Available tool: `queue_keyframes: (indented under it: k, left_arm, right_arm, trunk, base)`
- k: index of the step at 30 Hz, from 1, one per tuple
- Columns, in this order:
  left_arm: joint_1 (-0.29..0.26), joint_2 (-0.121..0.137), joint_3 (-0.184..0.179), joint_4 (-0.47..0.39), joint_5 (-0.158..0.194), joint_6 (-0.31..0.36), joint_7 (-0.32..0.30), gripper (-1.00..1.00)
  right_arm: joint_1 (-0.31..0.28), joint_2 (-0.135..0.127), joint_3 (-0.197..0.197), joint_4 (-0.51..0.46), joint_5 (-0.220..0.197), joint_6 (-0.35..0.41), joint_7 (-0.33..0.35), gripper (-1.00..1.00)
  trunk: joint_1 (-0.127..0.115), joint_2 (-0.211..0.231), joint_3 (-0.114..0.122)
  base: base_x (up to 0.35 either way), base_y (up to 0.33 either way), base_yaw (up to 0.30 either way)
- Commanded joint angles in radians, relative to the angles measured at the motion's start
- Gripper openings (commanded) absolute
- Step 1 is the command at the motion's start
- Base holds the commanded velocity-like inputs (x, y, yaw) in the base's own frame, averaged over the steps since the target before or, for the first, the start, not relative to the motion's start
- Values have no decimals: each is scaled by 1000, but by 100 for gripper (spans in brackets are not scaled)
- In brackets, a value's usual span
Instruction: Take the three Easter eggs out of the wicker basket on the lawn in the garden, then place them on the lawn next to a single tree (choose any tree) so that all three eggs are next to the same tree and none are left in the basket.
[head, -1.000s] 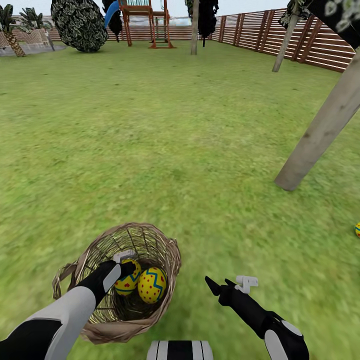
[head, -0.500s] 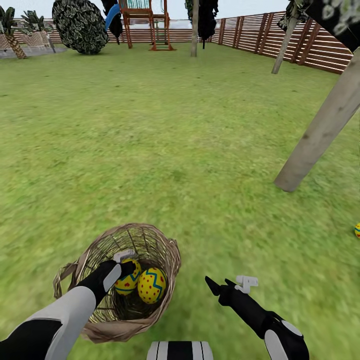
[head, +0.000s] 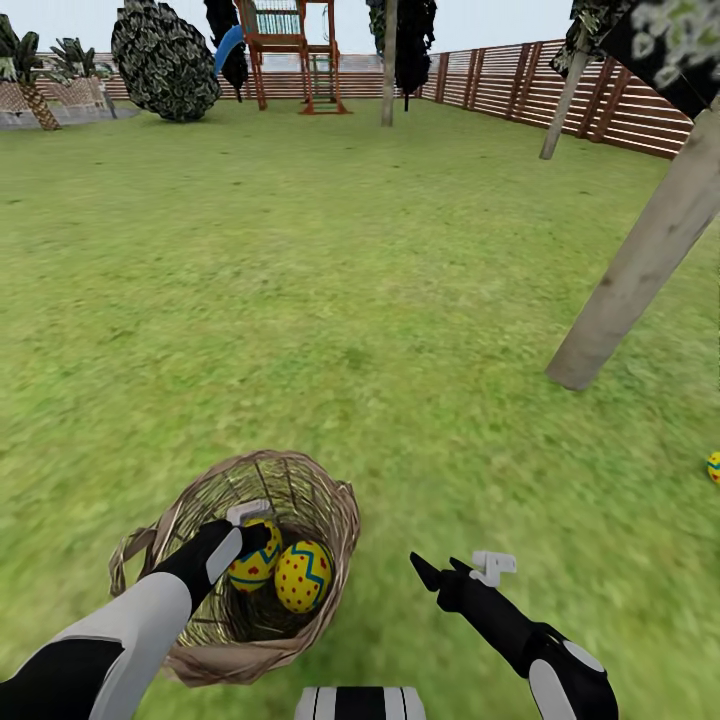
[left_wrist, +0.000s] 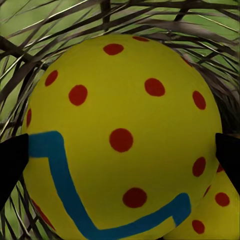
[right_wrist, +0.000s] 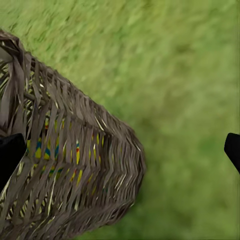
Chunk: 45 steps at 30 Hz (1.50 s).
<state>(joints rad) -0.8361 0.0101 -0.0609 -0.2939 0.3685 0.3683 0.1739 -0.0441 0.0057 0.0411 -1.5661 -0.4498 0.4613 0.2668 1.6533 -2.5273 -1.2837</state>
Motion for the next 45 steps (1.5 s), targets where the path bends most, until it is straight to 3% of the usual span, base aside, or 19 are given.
queue_keyframes:
  k: [1,14,45]
  left_arm:
    - [0,1,-7,-2,10,5,7,-100]
    - [0,0,-7,-2,10,9,7,-100]
    - [1,-1,-7,-1,10,12,12,-100]
  right_arm:
    - [0,1,-2,0,-6,6,0,100]
    - [0,2,-1,3,-6,7,0,100]
    - [-1,2,-1,3,-7,8,0,100]
  trunk:
    - [0,0,-1]
    - [-2,1,19]
    - [-2,1,19]
  base:
    - [0,0,0]
    - [0,0,0]
    - [-34,0,0]
